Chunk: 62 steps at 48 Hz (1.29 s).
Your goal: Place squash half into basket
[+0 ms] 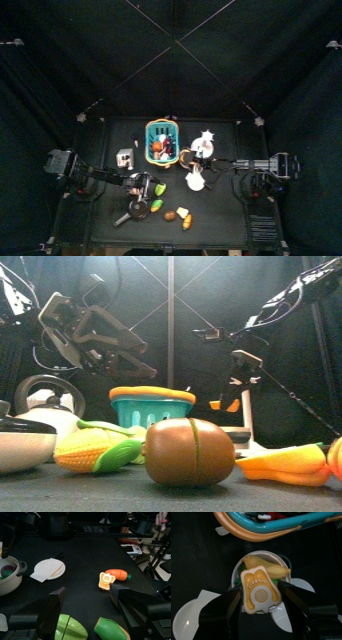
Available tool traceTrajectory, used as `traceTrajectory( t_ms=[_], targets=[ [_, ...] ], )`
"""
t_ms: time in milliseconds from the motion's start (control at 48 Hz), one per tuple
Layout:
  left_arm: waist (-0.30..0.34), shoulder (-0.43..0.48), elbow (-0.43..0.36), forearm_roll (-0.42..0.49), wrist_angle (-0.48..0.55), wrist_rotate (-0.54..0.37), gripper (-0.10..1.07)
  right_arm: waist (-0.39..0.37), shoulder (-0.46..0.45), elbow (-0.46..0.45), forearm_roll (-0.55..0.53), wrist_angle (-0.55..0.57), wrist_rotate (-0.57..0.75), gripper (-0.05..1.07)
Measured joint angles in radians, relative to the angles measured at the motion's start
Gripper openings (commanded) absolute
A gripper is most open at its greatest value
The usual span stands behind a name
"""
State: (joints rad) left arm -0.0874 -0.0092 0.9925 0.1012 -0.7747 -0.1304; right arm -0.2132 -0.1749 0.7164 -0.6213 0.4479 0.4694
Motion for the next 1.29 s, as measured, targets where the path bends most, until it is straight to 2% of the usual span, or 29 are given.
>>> traceTrajectory(
  t_ms=[250,583,750,917,1167,1292],
  targets=[
    [0.000,0.000,0.000,0.000,0.000,0.000,1.02,-0.008,0.002,-0.055,-0.021,-0.069,-0.002,0.66],
    [0.000,0.000,0.000,0.002,0.000,0.000,1.02,-0.055,0.029,-0.118,-0.038,-0.074,-0.005,0.66],
    [0.000,0.000,0.000,0.000,0.000,0.000,1.02,-0.091,0.040,-0.212,-0.101,-0.080,-0.005,0.66],
    [0.000,0.000,0.000,0.000,-0.002,-0.002,1.02,-0.101,0.144,-0.327,-0.126,-0.110,-0.005,0.68],
    [0.000,0.000,0.000,0.000,0.000,0.000,1.02,-0.098,0.348,-0.480,-0.083,-0.115,-0.012,0.70],
    [0.000,0.000,0.000,0.000,0.000,0.000,1.02,-0.098,0.379,-0.494,-0.044,-0.112,-0.012,0.78]
  ],
)
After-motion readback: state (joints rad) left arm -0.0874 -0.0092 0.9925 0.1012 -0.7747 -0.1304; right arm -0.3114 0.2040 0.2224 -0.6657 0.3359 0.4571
